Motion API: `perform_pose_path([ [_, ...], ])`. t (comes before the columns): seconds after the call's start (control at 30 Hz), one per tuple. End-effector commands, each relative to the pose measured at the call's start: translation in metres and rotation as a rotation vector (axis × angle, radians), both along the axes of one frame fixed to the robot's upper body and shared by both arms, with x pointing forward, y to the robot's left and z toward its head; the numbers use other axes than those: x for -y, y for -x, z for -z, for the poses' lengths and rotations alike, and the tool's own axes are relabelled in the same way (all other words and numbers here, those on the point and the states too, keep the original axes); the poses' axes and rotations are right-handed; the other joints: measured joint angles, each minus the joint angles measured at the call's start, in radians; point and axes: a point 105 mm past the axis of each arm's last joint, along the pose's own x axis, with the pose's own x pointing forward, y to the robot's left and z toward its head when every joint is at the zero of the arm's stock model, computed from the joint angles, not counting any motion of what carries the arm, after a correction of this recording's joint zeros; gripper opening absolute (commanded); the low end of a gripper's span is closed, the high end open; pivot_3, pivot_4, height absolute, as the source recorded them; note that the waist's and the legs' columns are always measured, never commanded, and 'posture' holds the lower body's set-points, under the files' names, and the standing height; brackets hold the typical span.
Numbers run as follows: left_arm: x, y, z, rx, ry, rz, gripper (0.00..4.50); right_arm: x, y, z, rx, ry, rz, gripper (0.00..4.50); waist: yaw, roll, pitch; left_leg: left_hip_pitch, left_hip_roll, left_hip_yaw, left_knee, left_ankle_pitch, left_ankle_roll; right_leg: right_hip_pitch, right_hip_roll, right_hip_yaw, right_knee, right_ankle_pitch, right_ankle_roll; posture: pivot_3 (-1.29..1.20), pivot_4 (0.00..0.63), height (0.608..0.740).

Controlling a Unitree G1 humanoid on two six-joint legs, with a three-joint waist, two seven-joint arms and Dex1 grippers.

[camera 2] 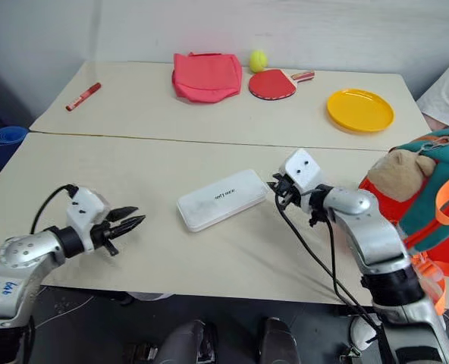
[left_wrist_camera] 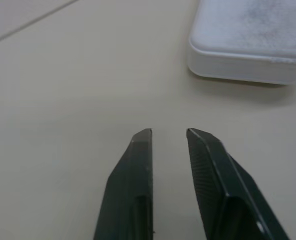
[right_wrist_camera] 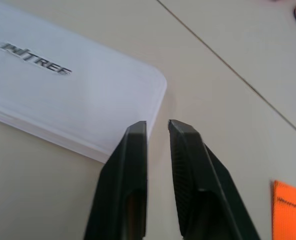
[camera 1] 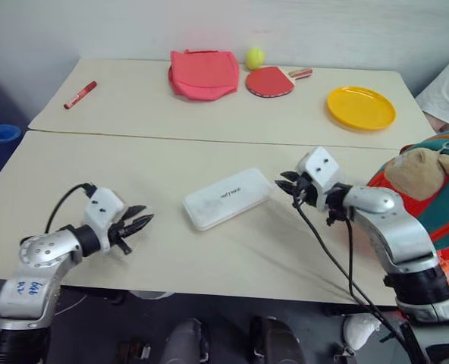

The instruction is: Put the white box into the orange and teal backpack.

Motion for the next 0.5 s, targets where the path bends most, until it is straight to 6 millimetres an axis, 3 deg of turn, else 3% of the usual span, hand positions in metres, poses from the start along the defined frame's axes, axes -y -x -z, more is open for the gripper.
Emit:
perform_pose_path([
  [0.03,0.021,0.002,-0.007,-0.026,0.039,0.054,0.02,-0.004,-0.016,-0.01,0.069,0.009,0.062,0.0,-0.004,0.0,0.0,0.0,0.0,0.0,0.0,0.0,0.0,0.0,0.0,0.0,0.0,0.0,0.0,0.0,0.15,0.74],
  [0.23,0.03,-0.009,-0.01,-0.012,0.062,0.034,0.02,-0.009,-0.039,-0.005,0.033,-0.013,0.091,0.0,-0.018,0.0,0.0,-0.001,0.001,0.001,0.001,0.003,-0.001,-0.001,0.005,0.001,0.001,0.001,0.001,0.0,0.15,0.74],
  [0.5,0.042,-0.013,-0.007,-0.047,0.076,0.079,0.02,-0.028,-0.033,0.001,-0.052,-0.097,-0.071,0.0,-0.026,0.0,0.0,-0.001,0.002,0.001,0.001,0.004,-0.001,-0.001,0.008,0.002,0.0,0.001,0.001,0.0,0.15,0.74],
])
